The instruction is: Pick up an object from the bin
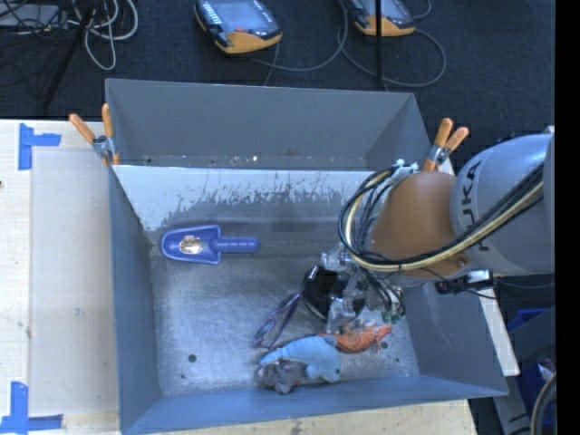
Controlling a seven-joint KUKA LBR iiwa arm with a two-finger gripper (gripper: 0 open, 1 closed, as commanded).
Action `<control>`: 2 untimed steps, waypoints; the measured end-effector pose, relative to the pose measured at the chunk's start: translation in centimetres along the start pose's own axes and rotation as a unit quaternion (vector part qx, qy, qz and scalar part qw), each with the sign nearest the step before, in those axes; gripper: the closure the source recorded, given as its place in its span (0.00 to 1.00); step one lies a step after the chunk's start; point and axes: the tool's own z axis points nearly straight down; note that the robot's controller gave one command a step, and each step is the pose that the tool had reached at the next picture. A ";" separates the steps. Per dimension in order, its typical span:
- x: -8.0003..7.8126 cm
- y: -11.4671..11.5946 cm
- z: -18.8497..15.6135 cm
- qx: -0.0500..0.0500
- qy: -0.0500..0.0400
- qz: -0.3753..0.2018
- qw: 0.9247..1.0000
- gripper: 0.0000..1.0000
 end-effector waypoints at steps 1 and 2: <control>0.0 0.0 0.0 0.000 0.000 0.000 1.000 1.00; 0.9 -0.2 -0.2 0.000 0.020 -0.002 1.000 1.00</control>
Offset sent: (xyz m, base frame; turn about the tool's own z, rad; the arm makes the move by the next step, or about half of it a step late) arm 0.0037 0.0217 0.2300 0.0152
